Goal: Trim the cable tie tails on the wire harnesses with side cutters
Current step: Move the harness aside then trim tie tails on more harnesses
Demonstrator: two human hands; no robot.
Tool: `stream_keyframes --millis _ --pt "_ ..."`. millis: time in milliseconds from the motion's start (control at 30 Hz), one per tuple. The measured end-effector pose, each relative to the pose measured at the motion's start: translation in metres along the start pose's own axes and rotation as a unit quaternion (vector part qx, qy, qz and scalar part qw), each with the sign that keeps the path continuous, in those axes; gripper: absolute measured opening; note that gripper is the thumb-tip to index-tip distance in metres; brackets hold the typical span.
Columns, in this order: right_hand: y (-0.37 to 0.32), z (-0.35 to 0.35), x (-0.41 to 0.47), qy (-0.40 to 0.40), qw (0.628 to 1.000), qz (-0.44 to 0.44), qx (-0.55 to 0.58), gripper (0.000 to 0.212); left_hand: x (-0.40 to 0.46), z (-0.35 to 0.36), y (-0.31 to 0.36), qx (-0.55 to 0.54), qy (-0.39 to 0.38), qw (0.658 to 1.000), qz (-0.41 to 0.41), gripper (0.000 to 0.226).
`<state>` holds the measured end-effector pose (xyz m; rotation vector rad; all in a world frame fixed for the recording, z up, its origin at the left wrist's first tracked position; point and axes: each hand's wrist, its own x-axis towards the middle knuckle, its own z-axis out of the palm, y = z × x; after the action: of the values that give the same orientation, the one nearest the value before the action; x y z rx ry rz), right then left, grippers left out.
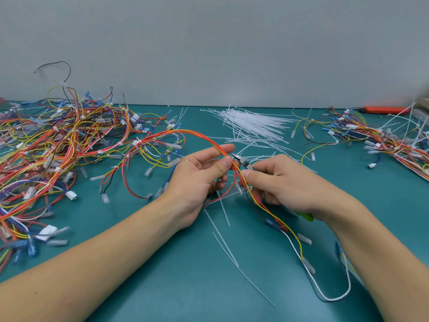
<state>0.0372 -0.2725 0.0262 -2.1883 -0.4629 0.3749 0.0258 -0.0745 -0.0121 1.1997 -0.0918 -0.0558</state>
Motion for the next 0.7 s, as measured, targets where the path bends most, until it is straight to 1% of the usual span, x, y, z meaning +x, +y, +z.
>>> stream_keyframes --millis 100,200,267,300,400,433,467,567,633,700 --pt "-0.0004 -0.0001 0.0002 -0.001 1.000 0.003 -0.006 0.051 -0.0003 0.0010 -0.0004 0.004 0.003 1.000 0.000 0.033" --pt "-0.0017 -0.0016 0.0001 -0.013 0.999 0.005 -0.051 0.051 -0.0006 0.0014 -0.0003 0.005 0.004 1.000 -0.001 0.033" --pt "-0.0026 -0.0004 0.0000 -0.007 0.999 -0.001 -0.048 0.049 -0.0006 0.0019 -0.0001 0.006 0.006 1.000 -0.001 0.031" --pt "-0.0025 0.0008 0.0006 0.012 0.999 -0.008 -0.033 0.046 -0.0006 0.0022 0.0000 0.005 0.008 1.000 -0.001 0.028" --pt "-0.0004 0.0020 0.0056 0.123 0.992 -0.011 -0.008 0.036 -0.0006 0.0014 0.0013 -0.005 0.019 1.000 -0.006 0.022" --pt "0.0004 0.0011 0.0065 0.145 0.989 -0.002 0.008 0.035 -0.0004 0.0010 0.0020 -0.008 0.023 1.000 -0.008 0.021" --pt "0.0012 -0.0008 0.0066 0.150 0.988 0.007 0.029 0.035 -0.0003 0.0007 0.0026 -0.011 0.026 1.000 -0.010 0.020" --pt "-0.0003 -0.0058 0.0023 0.102 0.993 0.013 0.065 0.033 -0.0009 0.0006 0.0048 -0.027 0.032 0.999 -0.011 0.020" --pt "-0.0035 -0.0058 -0.0009 0.058 0.995 -0.004 0.078 0.029 -0.0018 0.0012 0.0066 -0.030 0.029 0.999 -0.012 0.024" --pt "-0.0058 -0.0054 -0.0023 0.026 0.995 -0.015 0.096 0.027 -0.0018 0.0017 0.0077 -0.031 0.030 0.999 -0.013 0.024"
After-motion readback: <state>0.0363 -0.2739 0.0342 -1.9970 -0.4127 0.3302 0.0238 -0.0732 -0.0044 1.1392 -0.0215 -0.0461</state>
